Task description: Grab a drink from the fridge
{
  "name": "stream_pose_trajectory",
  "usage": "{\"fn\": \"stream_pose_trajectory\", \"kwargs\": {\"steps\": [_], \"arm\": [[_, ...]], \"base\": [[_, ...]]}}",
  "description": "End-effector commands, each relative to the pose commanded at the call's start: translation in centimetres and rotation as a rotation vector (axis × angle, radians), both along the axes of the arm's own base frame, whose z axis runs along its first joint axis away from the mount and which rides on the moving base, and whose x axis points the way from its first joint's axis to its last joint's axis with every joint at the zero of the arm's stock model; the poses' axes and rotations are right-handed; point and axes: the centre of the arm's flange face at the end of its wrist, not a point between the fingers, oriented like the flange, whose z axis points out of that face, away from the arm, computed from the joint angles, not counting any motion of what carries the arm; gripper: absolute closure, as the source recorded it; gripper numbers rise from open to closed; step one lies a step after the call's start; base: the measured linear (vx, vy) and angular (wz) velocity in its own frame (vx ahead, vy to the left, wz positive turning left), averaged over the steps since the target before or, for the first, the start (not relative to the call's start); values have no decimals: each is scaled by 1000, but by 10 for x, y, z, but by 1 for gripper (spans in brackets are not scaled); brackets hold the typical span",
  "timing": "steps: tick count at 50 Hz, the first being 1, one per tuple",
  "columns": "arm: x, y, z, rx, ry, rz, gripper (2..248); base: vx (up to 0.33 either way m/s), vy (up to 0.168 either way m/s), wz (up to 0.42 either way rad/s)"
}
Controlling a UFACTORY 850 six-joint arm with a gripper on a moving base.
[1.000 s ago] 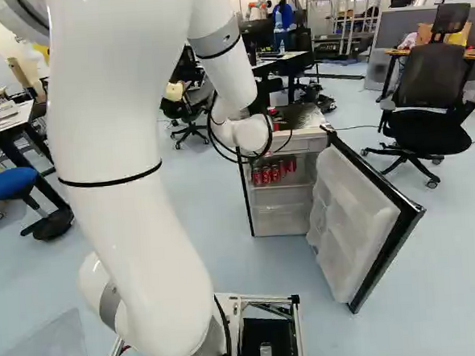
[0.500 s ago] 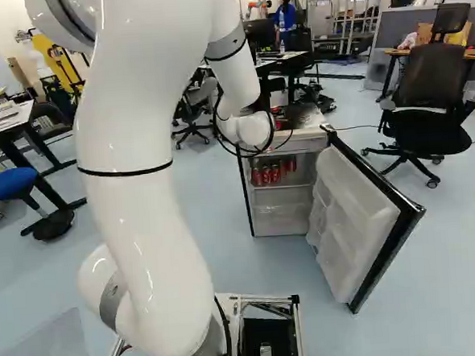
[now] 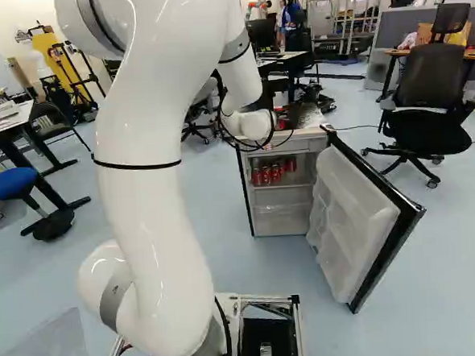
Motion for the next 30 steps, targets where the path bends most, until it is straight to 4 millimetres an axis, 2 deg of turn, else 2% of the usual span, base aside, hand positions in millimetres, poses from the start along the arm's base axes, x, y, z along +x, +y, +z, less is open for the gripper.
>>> {"fn": "stream_pose_trajectory", "kwargs": {"steps": [26, 27, 30], "arm": [[5, 0, -1, 0, -3, 2, 151], [5, 0, -1, 0, -3, 2, 120], [5, 0, -1, 0, -3, 2, 120]], "base": [[0, 0, 0], [0, 0, 0], [0, 0, 0]]}}
